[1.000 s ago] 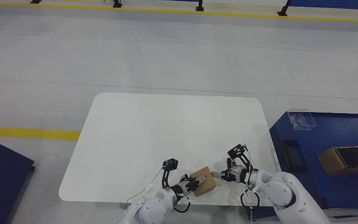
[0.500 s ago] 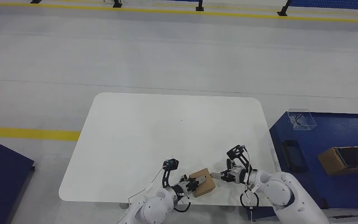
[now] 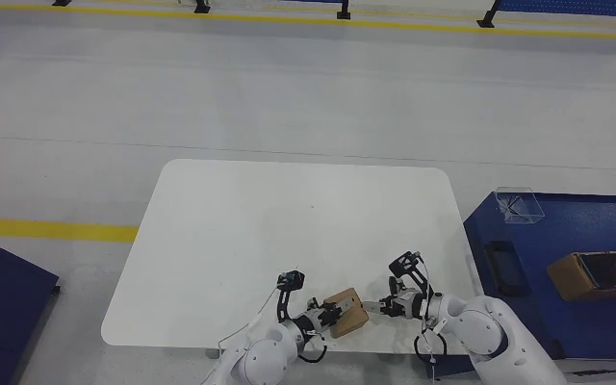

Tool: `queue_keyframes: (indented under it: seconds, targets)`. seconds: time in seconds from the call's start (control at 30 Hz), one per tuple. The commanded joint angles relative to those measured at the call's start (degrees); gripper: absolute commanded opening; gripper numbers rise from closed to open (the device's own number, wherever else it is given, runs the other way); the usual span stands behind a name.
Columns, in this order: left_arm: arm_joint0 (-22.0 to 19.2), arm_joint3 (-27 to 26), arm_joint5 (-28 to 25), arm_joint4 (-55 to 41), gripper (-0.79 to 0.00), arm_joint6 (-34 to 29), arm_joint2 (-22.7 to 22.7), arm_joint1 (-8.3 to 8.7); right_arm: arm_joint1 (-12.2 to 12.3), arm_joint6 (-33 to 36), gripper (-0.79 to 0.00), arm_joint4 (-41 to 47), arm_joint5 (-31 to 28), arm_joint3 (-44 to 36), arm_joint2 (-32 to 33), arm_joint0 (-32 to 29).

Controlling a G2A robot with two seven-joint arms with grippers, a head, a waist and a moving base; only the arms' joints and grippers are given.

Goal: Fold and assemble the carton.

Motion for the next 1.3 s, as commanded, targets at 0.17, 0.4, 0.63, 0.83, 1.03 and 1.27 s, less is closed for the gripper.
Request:
queue_keyframes:
  seconds: [0.17, 0.4, 0.63, 0.83, 1.03, 1.27]
  targets:
    - [3.4, -5.9, -14.4, 14.1, 0.0, 9.1, -0.5, 1.55, 0.2, -1.2, 0.0, 4.4, 1.0, -1.0, 2.6, -0.1]
    - [7.6, -7.7, -31.0, 46.6, 0.0, 23.7, -0.4, 4.53, 0.2, -2.3, 0.0, 8.6, 4.5, -0.8, 4.9, 0.1]
    - [9.5, -5.9, -21.5, 66.7, 0.0, 29.5, 2.0, 5.24, 0.2, -2.1, 0.0, 11.1, 7.2, 0.0, 5.8, 0.9]
    - [6.4, -2.5, -18.7, 68.9, 0.0, 25.2, 4.4, 4.61, 0.1, -2.1, 0.0, 11.0, 7.9, 0.2, 5.3, 1.1]
    - [2.4, -0.2, -19.9, 65.0, 0.0, 20.3, 5.0, 3.91, 0.1, -2.0, 0.0, 10.7, 8.3, -0.3, 5.3, 0.9]
    - [0.6, 1.4, -20.3, 63.9, -0.354, 18.4, 5.6, 3.61, 0.1, -2.0, 0.0, 11.2, 8.5, -0.3, 5.7, 0.6]
